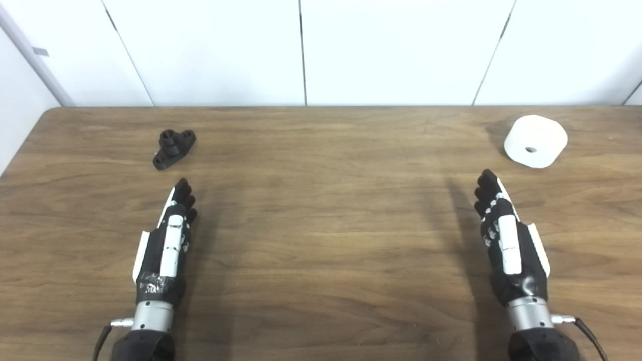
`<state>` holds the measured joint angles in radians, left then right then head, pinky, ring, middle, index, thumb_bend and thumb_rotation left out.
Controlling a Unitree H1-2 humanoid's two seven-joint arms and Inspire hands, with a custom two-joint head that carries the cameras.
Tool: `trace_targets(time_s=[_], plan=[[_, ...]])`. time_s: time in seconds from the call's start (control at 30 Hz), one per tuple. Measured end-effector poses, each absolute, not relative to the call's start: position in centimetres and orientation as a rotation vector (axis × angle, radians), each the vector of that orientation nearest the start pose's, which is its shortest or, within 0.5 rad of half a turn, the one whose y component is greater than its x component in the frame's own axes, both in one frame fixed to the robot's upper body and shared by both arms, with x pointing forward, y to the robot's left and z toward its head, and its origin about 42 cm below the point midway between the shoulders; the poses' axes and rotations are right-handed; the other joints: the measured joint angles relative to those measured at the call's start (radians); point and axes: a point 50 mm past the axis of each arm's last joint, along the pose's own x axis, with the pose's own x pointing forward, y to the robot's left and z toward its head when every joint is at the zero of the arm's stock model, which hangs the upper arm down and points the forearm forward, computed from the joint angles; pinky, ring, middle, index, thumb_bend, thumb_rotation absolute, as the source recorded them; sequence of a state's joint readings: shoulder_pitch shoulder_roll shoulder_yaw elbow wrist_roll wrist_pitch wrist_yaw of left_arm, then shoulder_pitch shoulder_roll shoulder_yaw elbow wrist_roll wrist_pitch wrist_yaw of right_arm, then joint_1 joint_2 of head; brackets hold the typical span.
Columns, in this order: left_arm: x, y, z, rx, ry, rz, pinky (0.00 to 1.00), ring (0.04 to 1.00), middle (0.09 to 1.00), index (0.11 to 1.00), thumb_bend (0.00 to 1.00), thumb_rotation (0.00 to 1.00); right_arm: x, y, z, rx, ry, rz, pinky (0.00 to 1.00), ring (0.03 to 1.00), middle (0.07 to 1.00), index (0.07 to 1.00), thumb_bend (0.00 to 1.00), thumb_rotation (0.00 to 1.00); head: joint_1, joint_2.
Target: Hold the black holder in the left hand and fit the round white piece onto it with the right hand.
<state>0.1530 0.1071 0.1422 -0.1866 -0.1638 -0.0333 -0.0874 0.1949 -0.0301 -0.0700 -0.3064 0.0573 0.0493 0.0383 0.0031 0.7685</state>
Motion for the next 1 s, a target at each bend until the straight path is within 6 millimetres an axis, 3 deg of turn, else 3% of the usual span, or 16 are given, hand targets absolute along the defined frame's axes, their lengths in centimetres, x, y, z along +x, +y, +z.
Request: trace_targets(time_s=[0.43, 0.67, 0.8, 1.0], plan=[[22.9, 28.4, 12.0, -0.008, -0.091, 0.067, 1.00, 1.000, 1.000, 1.000, 0.32, 0.92, 21.9, -24.8, 13.0, 0.002, -0.072, -0.071, 1.00, 0.978, 0.969, 0.952, 0.51, 0.95, 0.034, -0.015], [22.8, 27.7, 11.9, 0.009, -0.081, 0.046, 1.00, 1.000, 1.000, 1.000, 0.38, 0.92, 21.8, -25.3, 13.0, 0.023, -0.078, -0.071, 1.00, 0.986, 0.981, 0.964, 0.47, 0.95, 0.129, -0.080], [22.8, 27.2, 11.7, 0.024, -0.091, 0.039, 1.00, 1.000, 1.000, 1.000, 0.43, 0.90, 21.7, -26.0, 12.2, 0.033, -0.071, -0.072, 1.00, 0.991, 0.986, 0.973, 0.46, 0.95, 0.210, -0.147], [22.8, 26.4, 11.3, 0.034, -0.097, 0.031, 1.00, 1.000, 1.000, 1.000, 0.45, 0.88, 21.6, -26.5, 11.5, 0.032, -0.060, -0.071, 1.00, 1.000, 1.000, 0.983, 0.49, 0.97, 0.275, -0.207]])
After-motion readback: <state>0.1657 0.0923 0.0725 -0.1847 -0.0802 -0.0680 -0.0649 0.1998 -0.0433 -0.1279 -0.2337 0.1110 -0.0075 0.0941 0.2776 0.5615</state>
